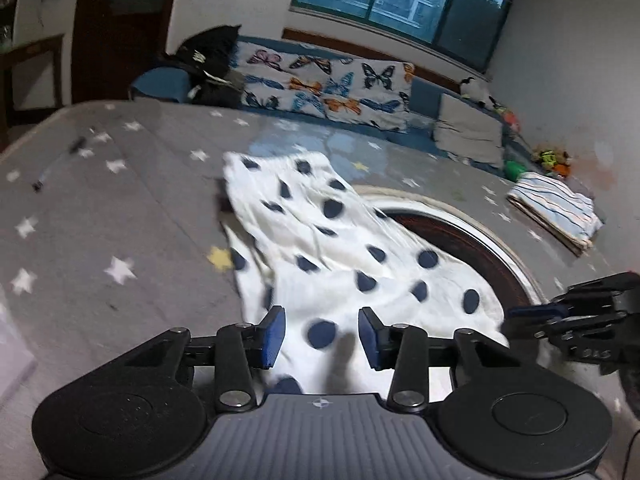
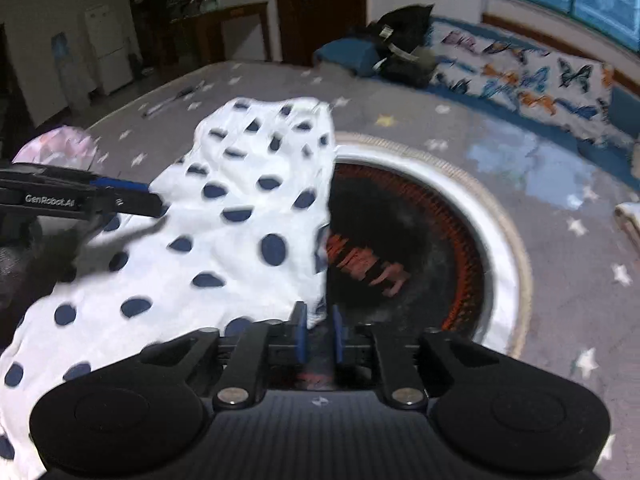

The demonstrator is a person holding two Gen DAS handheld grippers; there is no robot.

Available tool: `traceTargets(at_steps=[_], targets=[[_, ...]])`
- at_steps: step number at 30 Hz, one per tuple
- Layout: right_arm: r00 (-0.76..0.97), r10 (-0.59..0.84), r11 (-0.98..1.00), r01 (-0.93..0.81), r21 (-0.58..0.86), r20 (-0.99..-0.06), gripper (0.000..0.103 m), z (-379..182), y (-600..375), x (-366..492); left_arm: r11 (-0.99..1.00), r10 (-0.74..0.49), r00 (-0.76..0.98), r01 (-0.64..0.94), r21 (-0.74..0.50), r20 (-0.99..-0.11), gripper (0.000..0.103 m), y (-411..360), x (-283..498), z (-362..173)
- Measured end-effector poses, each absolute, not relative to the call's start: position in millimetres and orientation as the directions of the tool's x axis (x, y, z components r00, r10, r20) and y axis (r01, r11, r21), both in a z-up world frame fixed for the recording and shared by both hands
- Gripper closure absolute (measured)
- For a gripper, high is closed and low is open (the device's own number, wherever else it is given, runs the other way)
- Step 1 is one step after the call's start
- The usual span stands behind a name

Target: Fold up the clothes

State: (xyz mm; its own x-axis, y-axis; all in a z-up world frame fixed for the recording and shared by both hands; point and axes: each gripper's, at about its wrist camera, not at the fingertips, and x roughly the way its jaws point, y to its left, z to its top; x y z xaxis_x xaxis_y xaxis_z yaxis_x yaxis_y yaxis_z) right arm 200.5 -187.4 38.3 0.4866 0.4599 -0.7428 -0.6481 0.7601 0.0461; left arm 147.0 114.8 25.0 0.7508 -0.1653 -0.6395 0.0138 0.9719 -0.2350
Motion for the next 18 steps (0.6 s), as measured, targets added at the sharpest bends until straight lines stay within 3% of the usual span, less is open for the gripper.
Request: traceTargets(at_steps=[3, 6, 14, 18], targets=[[0.490, 0.510, 0.729, -0.683, 0.052, -0.707, 0.082, 51, -182, 192, 0.978, -0.130, 0.771, -0.002, -0.207, -0.623, 0.058, 121, 153, 37], [0.492, 0.537, 0.673, -0.739, -0.003, -0.685, 0.055, 53, -163, 179, 0.982, -0.098, 0.785, -0.021, -0.185, -0.612, 0.055, 124, 170, 42], [0.415, 0.562, 0.621, -0.783, 0.033, -0.716, 0.047, 26, -138, 176, 0.986, -0.067, 0.773, -0.043, -0.158, -0.630, 0.049, 133, 224, 26], [0.412, 0.578, 0.613, -0.789, 0.042, -0.705, 0.037, 17, -142, 172, 0.995, 0.010, 0.756, -0.070, -0.065, -0.655, 0.049, 137, 246, 13]])
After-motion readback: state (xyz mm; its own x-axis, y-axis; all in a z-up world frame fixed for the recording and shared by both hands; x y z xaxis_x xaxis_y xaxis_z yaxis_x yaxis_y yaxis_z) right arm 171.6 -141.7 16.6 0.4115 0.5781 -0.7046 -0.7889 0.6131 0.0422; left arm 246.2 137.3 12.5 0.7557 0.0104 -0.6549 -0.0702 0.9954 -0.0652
